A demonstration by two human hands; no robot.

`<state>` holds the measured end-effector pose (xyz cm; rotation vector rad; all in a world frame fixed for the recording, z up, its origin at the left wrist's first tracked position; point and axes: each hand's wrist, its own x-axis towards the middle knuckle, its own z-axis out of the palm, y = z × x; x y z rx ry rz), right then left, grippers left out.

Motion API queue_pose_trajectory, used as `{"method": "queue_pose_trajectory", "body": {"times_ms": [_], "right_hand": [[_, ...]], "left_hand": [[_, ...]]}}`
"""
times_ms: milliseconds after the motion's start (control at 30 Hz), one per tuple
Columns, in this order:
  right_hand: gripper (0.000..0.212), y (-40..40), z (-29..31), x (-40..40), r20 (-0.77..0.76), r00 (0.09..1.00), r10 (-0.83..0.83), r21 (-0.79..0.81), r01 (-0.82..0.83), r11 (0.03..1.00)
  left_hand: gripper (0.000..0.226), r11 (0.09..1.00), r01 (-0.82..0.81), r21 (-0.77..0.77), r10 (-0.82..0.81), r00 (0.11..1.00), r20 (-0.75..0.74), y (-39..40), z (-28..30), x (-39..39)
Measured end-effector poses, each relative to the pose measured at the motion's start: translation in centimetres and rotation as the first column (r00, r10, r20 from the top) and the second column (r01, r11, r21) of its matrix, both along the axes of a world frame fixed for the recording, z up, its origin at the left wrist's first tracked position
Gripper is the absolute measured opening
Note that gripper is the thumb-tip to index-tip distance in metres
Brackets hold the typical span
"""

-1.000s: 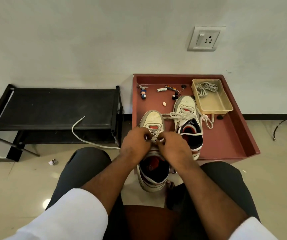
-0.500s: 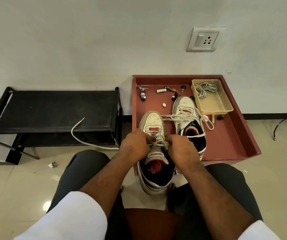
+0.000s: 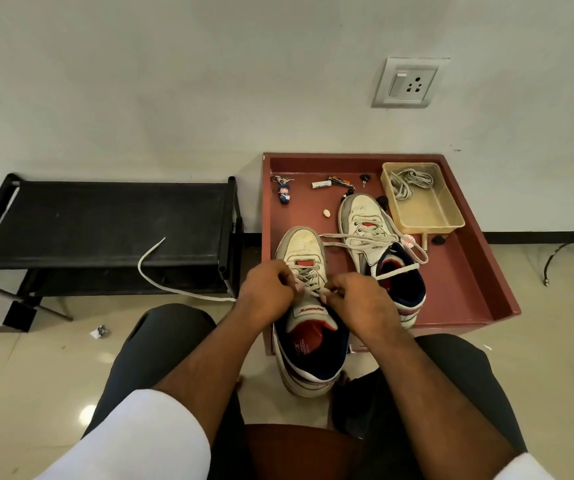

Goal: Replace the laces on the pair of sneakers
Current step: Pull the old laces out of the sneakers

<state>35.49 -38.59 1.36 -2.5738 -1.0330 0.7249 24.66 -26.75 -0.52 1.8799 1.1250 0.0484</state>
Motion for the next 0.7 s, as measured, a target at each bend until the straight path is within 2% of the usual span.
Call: {"method": "queue_pose_trajectory", "body": {"times_ms": [67,100,167,200,267,300,367,433,467,500,533,567,600,633,667,700], "right_hand": [[0.02,0.0,-0.1,0.2,-0.017,1.0,0.01,-0.005,-0.01,1.0],[0.02,0.1,-0.1,0.2,-0.012,1.0,0.017,-0.008,-0.017,1.0],[0.019,0.3,-0.4,0.2,0.002,1.0,0.023,-0.014,-0.023,1.0],[0.019,0.4,-0.5,0.2,0.006,1.0,0.025,-0.017,-0.025,1.0],[0.019,0.3,-0.7,0.3,0.001,1.0,0.019,-0.014,-0.019,1.0],[0.019,0.3,-0.7,0.3,0.001,1.0,0.014,-0.008,-0.014,1.0],[0.019,0.3,-0.9,0.4,0.004,1.0,0.011,-0.006,-0.011,1.0],[0.019,0.2,-0.9,0.4,-0.005,1.0,0.004,-0.005,-0.004,1.0],[0.019,0.2,-0.9,0.5,-0.015,1.0,0.001,-0.001,-0.001,1.0],[0.019,0.2,-1.0,0.5,-0.024,1.0,0.001,0.007,-0.001,1.0],[0.019,0.2,-1.0,0.6,-0.035,0.999,0.0,0.014,0.0,1.0],[0.019,0.2,-1.0,0.7,-0.043,0.999,0.003,0.019,-0.002,1.0],[0.019,0.2,-1.0,0.6,-0.048,0.999,0.007,0.019,-0.006,1.0],[0.019,0.3,-1.0,0.6,-0.043,0.999,0.012,0.017,-0.012,1.0],[0.019,0.3,-1.0,0.6,-0.03,0.999,0.016,0.012,-0.016,1.0],[0.019,0.4,-1.0,0.6,-0.017,1.0,0.02,0.008,-0.02,1.0]], "left_hand": [[0.007,0.942,-0.221,-0.254,0.254,0.962,0.104,-0.3,0.1,-0.1],[0.006,0.922,-0.252,-0.295,0.298,0.947,0.122,-0.6,0.2,-0.1],[0.005,0.979,-0.131,-0.157,0.152,0.981,0.123,-0.5,-0.2,0.1],[0.011,0.999,-0.006,-0.042,0.01,0.997,0.077,-0.3,-0.2,0.1],[0.025,0.961,0.222,0.163,-0.207,0.973,-0.104,-0.1,0.2,0.0],[0.027,0.929,0.285,0.238,-0.246,0.953,-0.179,-0.1,0.3,0.0],[0.022,0.88,0.327,0.345,-0.255,0.937,-0.237,-0.2,0.4,0.2],[0.015,0.857,0.314,0.409,-0.253,0.947,-0.199,-0.5,0.2,0.3],[0.01,0.884,0.232,0.407,-0.198,0.972,-0.125,-0.7,-0.2,0.2],[0.004,0.937,0.086,0.337,-0.086,0.996,-0.016,-0.7,-0.3,0.2],[0.006,0.981,-0.108,0.161,0.093,0.991,0.099,-0.7,-0.5,0.2],[0.008,0.955,-0.282,-0.089,0.294,0.939,0.179,-0.7,-0.5,0.2],[0.009,0.873,-0.386,-0.299,0.451,0.872,0.192,-0.8,-0.4,0.3],[0.009,0.823,-0.414,-0.388,0.51,0.841,0.184,-1.0,-0.2,0.2],[0.01,0.852,-0.382,-0.359,0.468,0.862,0.194,-1.0,0.0,0.4],[0.013,0.928,-0.287,-0.236,0.337,0.917,0.213,-0.9,-0.1,0.4]]}}
